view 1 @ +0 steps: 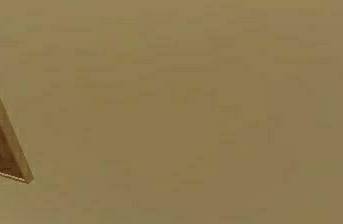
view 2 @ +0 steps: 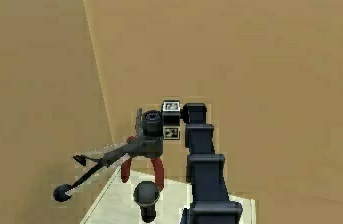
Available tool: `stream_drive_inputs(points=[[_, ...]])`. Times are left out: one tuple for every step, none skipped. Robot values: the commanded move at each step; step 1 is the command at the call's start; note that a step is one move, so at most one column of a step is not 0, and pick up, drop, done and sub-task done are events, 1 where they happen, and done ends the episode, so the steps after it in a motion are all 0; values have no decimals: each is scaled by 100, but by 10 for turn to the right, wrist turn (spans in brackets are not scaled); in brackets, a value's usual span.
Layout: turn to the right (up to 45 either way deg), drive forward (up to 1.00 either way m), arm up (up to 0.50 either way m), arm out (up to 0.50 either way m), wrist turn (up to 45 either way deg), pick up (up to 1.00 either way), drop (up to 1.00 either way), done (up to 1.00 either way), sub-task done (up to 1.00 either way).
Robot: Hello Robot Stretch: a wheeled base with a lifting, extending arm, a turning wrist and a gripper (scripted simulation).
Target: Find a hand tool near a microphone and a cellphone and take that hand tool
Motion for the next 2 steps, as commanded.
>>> stream_drive_inputs(points=[[0,0,0,0,450,0,0,0,0],[0,0,0,0,390,0,0,0,0]])
